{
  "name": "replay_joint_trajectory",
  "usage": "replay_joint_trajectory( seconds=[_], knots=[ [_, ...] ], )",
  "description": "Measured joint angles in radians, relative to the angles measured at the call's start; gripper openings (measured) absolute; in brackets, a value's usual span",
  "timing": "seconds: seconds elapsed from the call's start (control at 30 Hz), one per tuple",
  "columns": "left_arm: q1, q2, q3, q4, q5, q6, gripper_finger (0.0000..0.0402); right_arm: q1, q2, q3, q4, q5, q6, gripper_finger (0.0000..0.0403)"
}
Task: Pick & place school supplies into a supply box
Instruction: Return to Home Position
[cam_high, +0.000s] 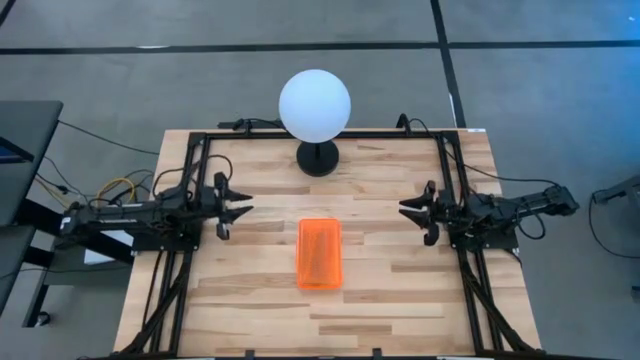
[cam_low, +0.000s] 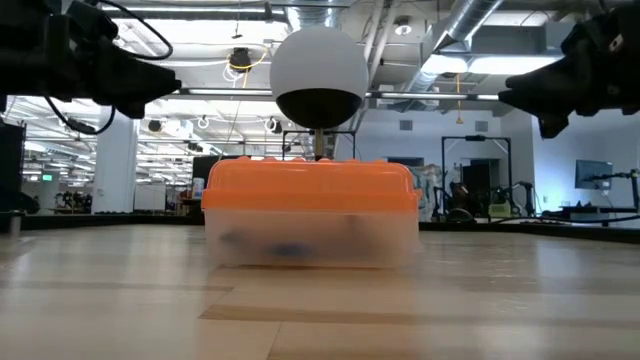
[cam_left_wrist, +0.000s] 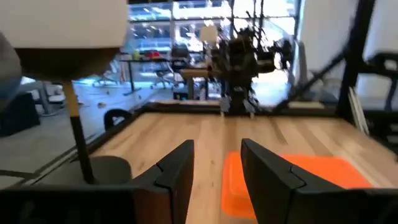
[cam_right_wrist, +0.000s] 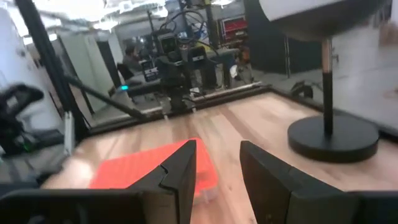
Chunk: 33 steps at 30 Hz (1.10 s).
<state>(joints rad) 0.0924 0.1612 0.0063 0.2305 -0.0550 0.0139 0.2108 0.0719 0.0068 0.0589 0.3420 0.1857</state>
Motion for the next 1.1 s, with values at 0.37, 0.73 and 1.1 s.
replay_joint_trajectory(
  seconds=[0.37, 0.73, 1.1],
  knots=[
    [-0.033, 0.0, 0.0, -0.17, 0.057, 0.017, 0.0129, 0.0, 0.0, 0.0, -0.001, 0.0, -0.064, 0.0118],
    [-0.059, 0.0, 0.0, -0.195, 0.059, 0.05, 0.0129, 0.0, 0.0, 0.0, -0.002, 0.0, -0.063, 0.0118],
    [-0.127, 0.0, 0.0, -0.188, 0.096, 0.072, 0.0129, 0.0, 0.0, 0.0, -0.003, -0.003, -0.063, 0.0118]
  ],
)
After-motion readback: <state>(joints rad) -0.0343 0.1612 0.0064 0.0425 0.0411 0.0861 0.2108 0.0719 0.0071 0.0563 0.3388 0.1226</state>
